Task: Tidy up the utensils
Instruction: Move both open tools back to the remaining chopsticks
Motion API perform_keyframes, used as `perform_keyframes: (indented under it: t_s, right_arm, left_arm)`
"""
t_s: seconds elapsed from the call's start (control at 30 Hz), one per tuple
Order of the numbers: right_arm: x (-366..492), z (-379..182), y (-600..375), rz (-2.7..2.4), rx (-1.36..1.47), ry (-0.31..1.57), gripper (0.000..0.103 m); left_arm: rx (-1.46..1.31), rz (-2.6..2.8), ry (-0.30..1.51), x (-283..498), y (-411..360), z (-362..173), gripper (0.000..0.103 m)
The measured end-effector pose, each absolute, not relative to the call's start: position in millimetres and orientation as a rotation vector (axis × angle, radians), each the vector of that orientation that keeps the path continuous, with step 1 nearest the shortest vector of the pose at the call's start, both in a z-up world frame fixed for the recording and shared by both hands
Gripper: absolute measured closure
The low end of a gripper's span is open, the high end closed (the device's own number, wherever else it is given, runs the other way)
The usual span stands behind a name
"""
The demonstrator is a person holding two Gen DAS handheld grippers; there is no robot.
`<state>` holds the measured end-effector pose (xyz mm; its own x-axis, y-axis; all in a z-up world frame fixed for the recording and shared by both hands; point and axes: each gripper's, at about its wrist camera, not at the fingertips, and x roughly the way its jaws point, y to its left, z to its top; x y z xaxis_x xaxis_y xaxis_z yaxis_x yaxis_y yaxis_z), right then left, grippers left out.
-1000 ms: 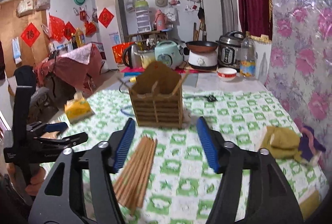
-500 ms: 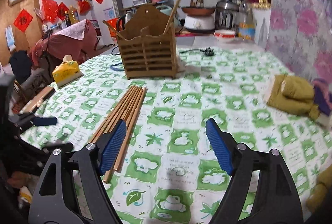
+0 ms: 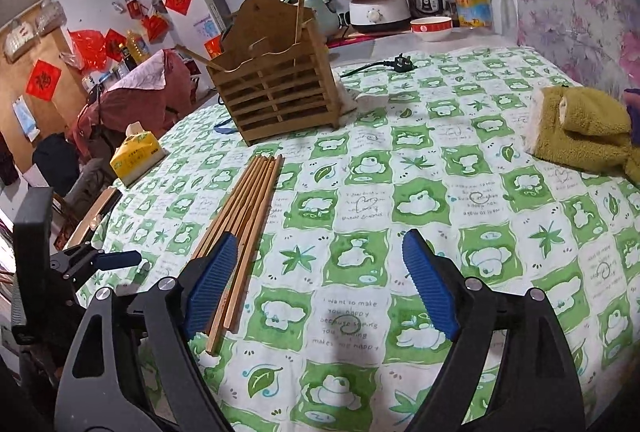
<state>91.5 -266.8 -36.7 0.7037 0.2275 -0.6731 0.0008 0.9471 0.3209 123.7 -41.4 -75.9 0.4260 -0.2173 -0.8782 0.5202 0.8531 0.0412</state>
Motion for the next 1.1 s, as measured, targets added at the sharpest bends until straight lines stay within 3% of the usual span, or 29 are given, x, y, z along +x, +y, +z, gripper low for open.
perform_keyframes:
  t_s: [0.57, 0.77, 0.97, 1.1]
  right_arm:
    - [93.6, -41.2, -261.5, 0.143, 0.292, 0.834, 0.020]
    - [89.9, -51.0, -232.9, 0.161, 0.098, 0.935, 0.020]
    - [72.8, -50.3, -185.2, 0.183, -0.203, 0.892, 0.020]
    - [75.5, -52.0, -187.0, 0.179, -0.194, 0.917, 0.020]
  left_arm:
    - [0.237, -0.291, 1.063, 147.4, -7.3, -79.3, 0.005]
    - [0.195, -0.303, 1.087, 151.2, -4.6, -81.7, 0.004]
    - [0.194, -0.302, 1.086, 151.3, -4.0, -81.0, 0.004]
    - [0.194, -0.302, 1.086, 151.1, -4.2, -81.1, 0.004]
